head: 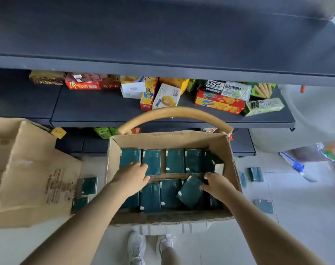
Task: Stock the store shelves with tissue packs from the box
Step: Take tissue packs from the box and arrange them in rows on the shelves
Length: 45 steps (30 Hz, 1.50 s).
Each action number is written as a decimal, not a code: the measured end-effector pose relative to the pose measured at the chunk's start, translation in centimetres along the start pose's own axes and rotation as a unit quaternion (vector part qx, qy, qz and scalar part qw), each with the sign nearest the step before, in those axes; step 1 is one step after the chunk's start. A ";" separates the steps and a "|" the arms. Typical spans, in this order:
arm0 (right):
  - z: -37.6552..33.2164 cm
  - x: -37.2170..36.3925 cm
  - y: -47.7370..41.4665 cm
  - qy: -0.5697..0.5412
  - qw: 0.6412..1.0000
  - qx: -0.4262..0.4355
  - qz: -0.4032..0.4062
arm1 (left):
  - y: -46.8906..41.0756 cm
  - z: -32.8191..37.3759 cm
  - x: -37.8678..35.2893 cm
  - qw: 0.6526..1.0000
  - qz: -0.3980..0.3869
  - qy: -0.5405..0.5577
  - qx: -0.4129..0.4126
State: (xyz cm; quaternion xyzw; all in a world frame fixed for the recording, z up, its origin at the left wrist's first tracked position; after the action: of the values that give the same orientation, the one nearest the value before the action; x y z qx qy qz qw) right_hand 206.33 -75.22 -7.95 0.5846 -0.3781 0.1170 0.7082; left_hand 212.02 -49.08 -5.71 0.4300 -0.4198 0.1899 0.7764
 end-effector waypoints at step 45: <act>2.9 -11.0 -4.1 -0.753 0.577 -0.312 -0.050 | -26.8 10.5 -7.4 0.908 -0.107 0.394 -0.095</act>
State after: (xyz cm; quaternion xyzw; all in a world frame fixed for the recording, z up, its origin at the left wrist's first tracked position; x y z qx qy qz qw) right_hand 200.13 -76.03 -18.31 0.2234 -0.7587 -0.5263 0.3123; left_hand 220.23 -72.24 -22.41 0.2870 -0.0477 0.2193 0.9313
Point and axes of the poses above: each hand's wrist, its own y-axis away from the middle knuckle, its own x-axis out of the back of the hand, z = x × y, the point moved 1 cm from there along -y, towards the middle knuckle, and after that the axes turned 9 degrees about -x, right-handed, at the moved point
